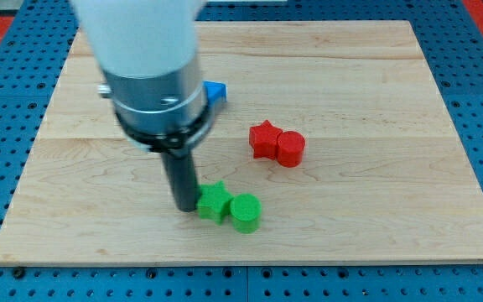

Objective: Move your arm towards the center left

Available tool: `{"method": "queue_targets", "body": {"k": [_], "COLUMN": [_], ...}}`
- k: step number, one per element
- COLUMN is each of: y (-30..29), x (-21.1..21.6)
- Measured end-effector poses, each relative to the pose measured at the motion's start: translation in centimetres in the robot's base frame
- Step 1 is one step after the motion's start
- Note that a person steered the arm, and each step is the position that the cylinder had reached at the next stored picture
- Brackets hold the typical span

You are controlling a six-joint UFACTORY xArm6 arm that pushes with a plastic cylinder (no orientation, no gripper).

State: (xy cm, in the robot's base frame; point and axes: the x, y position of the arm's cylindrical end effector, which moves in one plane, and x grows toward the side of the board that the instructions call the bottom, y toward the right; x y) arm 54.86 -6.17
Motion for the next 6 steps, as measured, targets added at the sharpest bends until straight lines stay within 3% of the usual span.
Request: {"method": "queue_targets", "body": {"k": [2, 3, 5, 6], "y": [-4.4, -4.6, -14.5, -14.7], "x": [-5.3, -5.8, -6.4, -6.5]}}
